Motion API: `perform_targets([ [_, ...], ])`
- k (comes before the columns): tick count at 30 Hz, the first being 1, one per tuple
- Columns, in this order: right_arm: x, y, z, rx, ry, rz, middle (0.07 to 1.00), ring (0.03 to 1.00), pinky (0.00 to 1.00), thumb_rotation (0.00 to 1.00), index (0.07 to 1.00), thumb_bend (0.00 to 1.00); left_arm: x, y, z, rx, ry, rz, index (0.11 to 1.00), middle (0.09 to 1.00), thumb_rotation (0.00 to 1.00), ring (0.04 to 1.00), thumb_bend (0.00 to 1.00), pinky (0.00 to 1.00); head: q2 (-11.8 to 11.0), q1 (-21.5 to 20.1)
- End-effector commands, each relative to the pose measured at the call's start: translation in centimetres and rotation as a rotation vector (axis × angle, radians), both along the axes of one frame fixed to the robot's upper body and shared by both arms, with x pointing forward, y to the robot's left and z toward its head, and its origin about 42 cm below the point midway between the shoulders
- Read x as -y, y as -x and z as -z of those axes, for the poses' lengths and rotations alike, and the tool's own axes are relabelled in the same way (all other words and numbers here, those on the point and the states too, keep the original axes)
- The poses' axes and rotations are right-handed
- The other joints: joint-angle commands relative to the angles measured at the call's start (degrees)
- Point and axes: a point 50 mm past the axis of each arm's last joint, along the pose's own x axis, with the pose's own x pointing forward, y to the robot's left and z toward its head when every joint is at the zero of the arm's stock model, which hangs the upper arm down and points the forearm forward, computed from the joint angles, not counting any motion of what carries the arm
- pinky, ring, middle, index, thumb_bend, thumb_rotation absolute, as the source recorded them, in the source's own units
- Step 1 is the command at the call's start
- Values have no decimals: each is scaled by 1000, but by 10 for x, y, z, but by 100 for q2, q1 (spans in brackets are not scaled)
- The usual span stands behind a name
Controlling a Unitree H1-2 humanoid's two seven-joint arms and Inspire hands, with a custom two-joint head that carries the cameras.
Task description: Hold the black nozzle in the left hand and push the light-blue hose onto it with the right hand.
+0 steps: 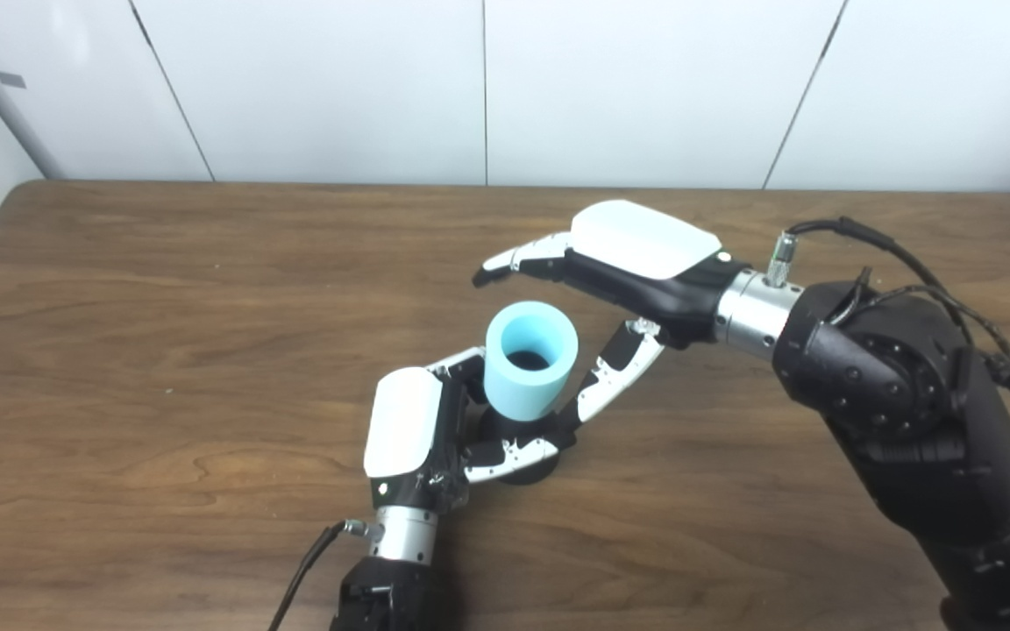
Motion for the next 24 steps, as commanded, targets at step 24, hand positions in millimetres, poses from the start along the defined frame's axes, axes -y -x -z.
perform_targets([
  [24, 54, 66, -20, 297, -233, -56, 960, 953, 927, 642, 886, 770, 25, 15, 27, -192, 7, 13, 490, 445, 0, 460, 524, 408, 25, 48],
])
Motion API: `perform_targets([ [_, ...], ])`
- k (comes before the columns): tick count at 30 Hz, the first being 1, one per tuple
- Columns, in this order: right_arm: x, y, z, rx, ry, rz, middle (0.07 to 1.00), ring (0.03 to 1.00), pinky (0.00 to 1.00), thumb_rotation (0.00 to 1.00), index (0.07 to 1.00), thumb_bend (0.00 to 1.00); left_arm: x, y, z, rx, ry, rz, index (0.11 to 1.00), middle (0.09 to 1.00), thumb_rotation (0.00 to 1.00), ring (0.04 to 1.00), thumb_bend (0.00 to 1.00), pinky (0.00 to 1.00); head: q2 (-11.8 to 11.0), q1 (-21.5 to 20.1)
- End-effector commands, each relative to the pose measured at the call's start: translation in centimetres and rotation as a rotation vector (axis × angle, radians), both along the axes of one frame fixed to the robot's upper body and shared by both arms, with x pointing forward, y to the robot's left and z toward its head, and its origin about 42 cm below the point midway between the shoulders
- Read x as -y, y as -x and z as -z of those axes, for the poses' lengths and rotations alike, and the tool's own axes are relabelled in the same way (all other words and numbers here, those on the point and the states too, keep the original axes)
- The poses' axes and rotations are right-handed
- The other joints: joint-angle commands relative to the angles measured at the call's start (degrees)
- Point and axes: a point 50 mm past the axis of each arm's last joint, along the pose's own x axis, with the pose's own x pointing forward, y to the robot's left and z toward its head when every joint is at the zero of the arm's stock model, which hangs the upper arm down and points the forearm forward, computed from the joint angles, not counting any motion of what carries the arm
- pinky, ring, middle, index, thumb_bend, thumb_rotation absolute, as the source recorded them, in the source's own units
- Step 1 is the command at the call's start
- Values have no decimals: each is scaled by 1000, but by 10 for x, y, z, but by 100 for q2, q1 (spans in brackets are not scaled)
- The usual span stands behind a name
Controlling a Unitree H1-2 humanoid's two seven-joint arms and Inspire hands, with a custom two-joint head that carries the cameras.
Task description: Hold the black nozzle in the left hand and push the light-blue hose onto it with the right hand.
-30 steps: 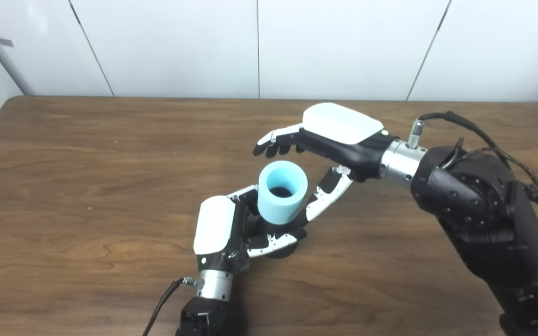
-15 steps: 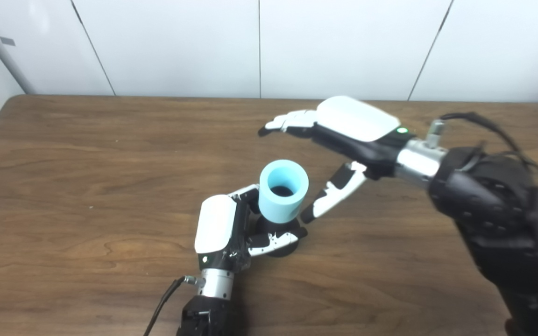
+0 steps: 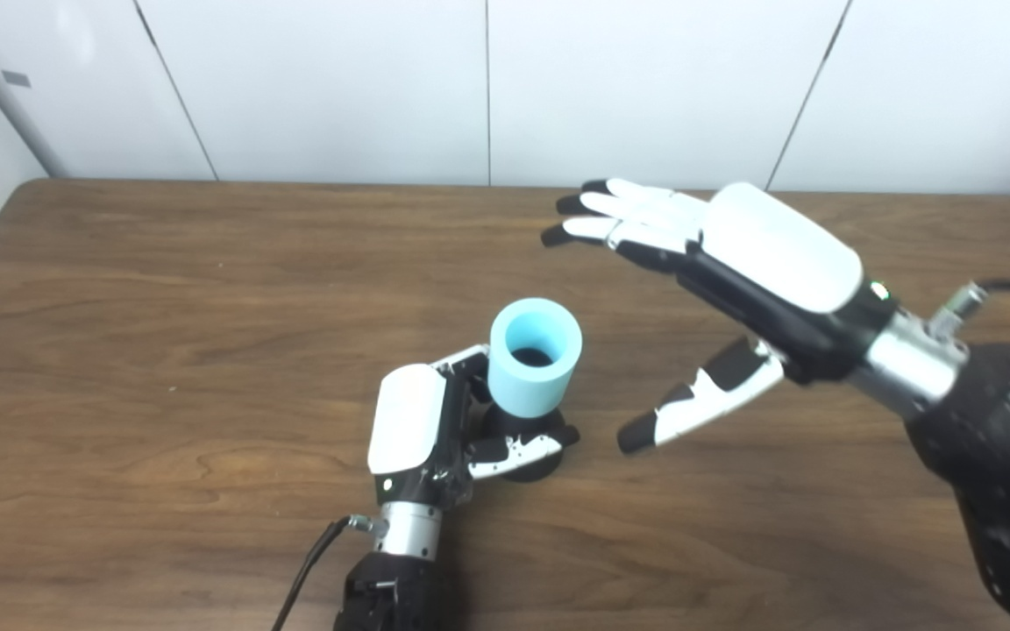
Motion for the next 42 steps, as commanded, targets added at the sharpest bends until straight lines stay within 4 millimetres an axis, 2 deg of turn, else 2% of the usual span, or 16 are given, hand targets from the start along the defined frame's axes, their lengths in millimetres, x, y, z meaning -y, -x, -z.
perform_targets([
  [1, -3, 8, -11, 112, -17, -27, 964, 953, 929, 670, 895, 745, 24, 17, 28, -180, 1, 18, 489, 452, 0, 464, 525, 412, 7, 14],
  [6, -10, 18, -3, 161, 52, -40, 986, 979, 954, 808, 910, 667, 25, 15, 27, -194, -13, 18, 487, 479, 0, 482, 524, 424, 9, 57],
  [13, -14, 29, 13, 183, 48, -65, 995, 988, 942, 803, 903, 658, 22, 16, 27, -196, -7, 19, 486, 476, 0, 485, 524, 440, 9, 36],
  [20, -20, 36, 24, 169, 107, -77, 1000, 1000, 972, 858, 923, 635, 23, 16, 27, -202, -19, 19, 488, 465, 0, 481, 525, 431, 6, 47],
  [26, -23, 36, 29, 155, 131, -75, 989, 1000, 956, 873, 931, 635, 23, 15, 27, -197, -19, 17, 488, 461, 0, 472, 525, 423, 6, 47],
  [33, -23, 35, 36, 146, 131, -71, 978, 987, 942, 869, 916, 646, 24, 16, 28, -203, -22, 19, 482, 498, 0, 494, 523, 444, 6, 47],
  [42, -23, 30, 40, 125, 161, -55, 975, 995, 965, 898, 913, 633, 23, 16, 26, -202, -14, 24, 486, 475, 0, 483, 525, 437, 22, 51],
])
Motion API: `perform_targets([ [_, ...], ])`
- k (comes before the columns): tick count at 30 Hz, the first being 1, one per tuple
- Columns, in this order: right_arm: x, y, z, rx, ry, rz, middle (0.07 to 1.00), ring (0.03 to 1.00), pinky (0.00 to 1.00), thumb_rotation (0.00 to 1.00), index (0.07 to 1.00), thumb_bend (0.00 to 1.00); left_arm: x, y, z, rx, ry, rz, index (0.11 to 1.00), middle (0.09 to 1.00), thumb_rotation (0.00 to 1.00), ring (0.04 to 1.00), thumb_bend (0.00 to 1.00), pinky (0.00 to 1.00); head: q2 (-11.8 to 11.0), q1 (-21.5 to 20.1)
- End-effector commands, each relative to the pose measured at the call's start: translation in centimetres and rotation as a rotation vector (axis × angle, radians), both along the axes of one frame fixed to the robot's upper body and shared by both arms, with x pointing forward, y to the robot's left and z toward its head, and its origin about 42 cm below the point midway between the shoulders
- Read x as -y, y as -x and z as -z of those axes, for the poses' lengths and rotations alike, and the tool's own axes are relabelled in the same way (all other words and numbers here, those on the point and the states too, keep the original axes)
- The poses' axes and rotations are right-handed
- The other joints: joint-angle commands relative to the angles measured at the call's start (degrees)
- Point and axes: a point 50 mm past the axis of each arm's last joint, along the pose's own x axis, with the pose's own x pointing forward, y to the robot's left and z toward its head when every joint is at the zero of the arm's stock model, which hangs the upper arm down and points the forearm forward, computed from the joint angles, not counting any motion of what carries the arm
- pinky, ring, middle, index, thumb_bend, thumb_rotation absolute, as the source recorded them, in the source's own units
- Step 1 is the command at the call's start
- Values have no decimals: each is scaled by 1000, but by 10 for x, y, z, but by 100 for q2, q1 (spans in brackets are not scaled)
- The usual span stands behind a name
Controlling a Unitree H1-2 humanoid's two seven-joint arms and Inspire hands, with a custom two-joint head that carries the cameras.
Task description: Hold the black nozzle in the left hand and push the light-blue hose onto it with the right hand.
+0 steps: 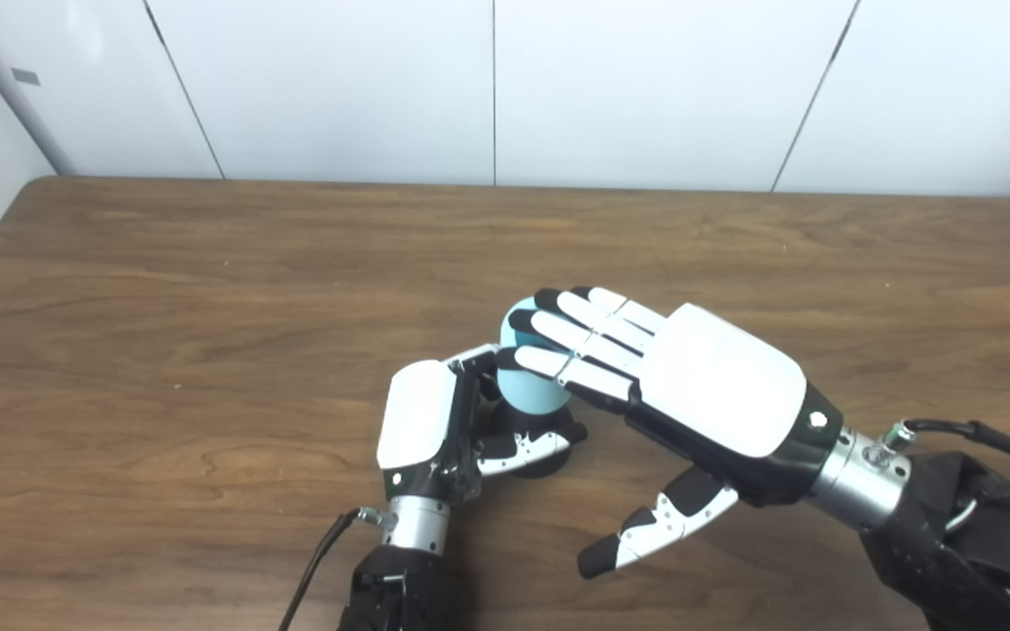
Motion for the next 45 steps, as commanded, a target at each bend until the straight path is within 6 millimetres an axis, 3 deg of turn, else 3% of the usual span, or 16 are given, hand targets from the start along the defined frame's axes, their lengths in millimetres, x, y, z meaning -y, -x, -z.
perform_targets([
  [1, 0, -1, -7, 40, 1, 0, 975, 998, 971, 909, 914, 631, 20, 19, 27, -171, -2, 21, 486, 472, 0, 483, 525, 436, 4, 7],
  [11, 2, -9, 0, 13, 17, 14, 968, 990, 962, 898, 904, 623, 21, 19, 25, -170, 13, 21, 488, 456, 0, 473, 525, 434, 14, 3],
  [18, 4, -16, 6, -41, -8, 10, 939, 965, 906, 801, 880, 611, 21, 19, 25, -172, 11, 21, 489, 429, 0, 458, 523, 413, 16, 14],
  [26, -1, -22, 6, -49, 1, -6, 920, 955, 889, 839, 865, 622, 24, 19, 23, -177, 10, 24, 484, 486, 0, 486, 523, 442, 35, 12],
  [31, -1, -27, 7, -73, -15, -5, 915, 953, 895, 845, 864, 620, 25, 19, 24, -165, 4, 27, 491, 432, 0, 457, 523, 407, 56, 1],
  [45, 7, -21, 13, -102, 5, 6, 892, 924, 877, 814, 848, 605, 25, 20, 24, -177, 8, 19, 487, 437, 0, 452, 524, 397, 93, -5],
])
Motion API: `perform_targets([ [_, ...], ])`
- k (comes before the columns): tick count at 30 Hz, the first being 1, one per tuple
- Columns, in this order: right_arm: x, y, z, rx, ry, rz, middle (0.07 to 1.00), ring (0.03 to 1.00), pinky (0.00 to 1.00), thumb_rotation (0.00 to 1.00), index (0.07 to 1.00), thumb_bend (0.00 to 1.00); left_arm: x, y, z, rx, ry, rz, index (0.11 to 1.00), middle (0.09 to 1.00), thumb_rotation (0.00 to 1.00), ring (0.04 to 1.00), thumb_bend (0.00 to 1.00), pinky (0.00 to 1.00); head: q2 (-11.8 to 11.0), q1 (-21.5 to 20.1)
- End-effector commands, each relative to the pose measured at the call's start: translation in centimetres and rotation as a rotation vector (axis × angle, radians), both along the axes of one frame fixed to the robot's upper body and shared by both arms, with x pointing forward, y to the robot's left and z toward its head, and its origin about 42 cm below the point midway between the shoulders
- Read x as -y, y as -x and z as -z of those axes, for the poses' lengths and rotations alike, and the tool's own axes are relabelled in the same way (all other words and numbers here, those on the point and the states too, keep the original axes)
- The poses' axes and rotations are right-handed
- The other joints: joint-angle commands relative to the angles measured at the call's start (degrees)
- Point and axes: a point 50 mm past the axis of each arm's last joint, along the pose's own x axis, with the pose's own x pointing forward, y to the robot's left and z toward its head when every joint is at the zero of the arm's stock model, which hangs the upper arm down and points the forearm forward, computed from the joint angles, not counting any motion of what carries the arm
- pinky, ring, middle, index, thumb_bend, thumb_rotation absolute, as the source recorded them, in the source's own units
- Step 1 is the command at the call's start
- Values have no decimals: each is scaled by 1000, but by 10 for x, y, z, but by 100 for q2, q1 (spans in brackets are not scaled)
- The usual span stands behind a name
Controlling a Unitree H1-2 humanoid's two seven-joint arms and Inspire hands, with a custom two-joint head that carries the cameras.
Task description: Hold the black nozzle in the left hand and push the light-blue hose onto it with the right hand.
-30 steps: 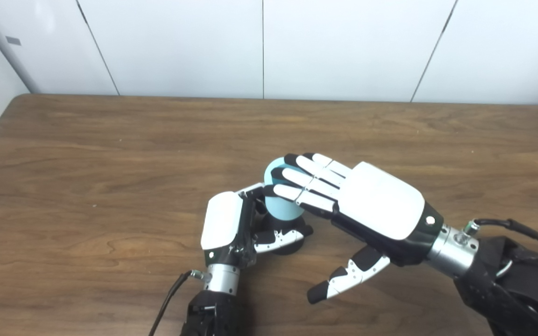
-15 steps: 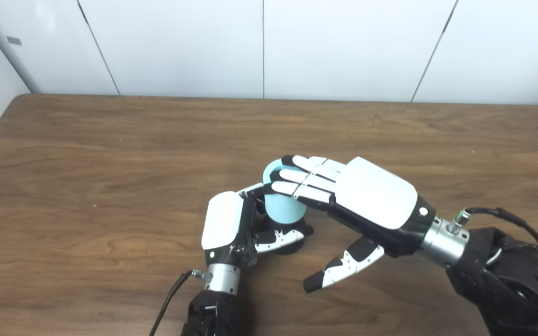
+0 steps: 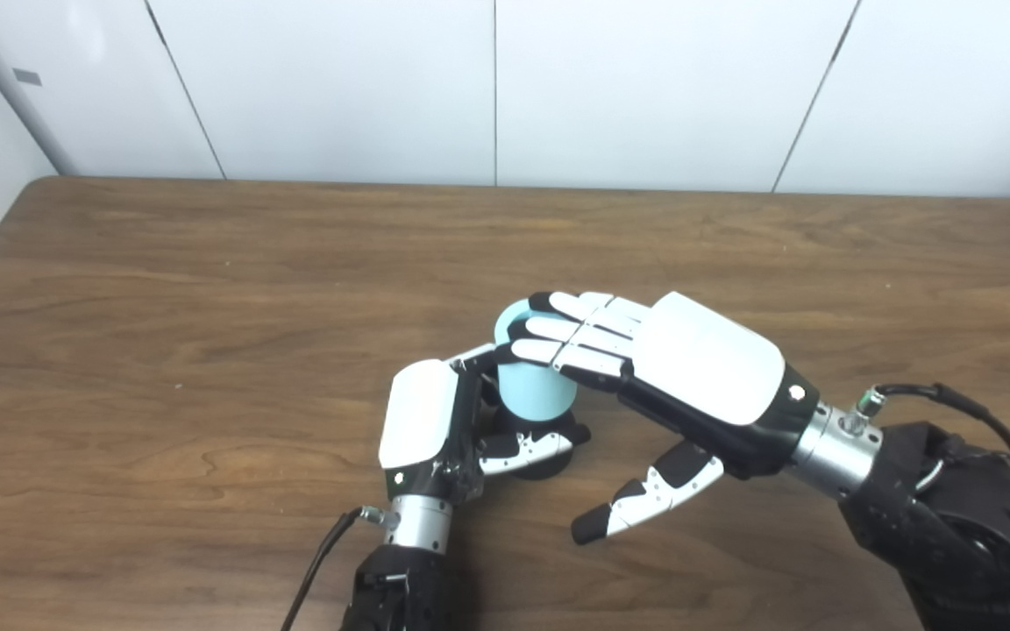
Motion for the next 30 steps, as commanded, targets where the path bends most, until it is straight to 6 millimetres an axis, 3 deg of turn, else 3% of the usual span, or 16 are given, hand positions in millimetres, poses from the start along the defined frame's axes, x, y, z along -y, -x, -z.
perform_targets([
  [1, 7, 2, 3, -20, 43, 15, 891, 923, 876, 818, 846, 605, 23, 20, 26, -165, 7, 26, 486, 441, 0, 455, 525, 401, 5, 4],
  [13, 9, -2, -20, 15, -34, 2, 920, 938, 877, 850, 879, 591, 23, 18, 27, -162, -10, 26, 491, 418, 0, 430, 523, 369, 15, -24],
  [17, 6, -7, -31, 49, -53, 6, 920, 928, 868, 900, 870, 603, 24, 18, 26, -157, -14, 27, 477, 505, 0, 481, 521, 414, 15, -24],
  [21, 3, -11, -38, 67, -79, 5, 907, 922, 862, 884, 846, 613, 23, 19, 26, -164, -7, 27, 489, 427, 0, 447, 523, 387, 33, -9],
  [26, 1, -12, -46, 83, -89, 8, 906, 922, 861, 936, 854, 619, 23, 19, 25, -171, -2, 23, 476, 515, 0, 476, 519, 398, 33, -9],
  [30, -2, -13, -53, 93, -107, -1, 906, 916, 836, 948, 862, 608, 23, 20, 26, -164, 8, 25, 484, 454, 0, 437, 525, 362, 45, -21],
])
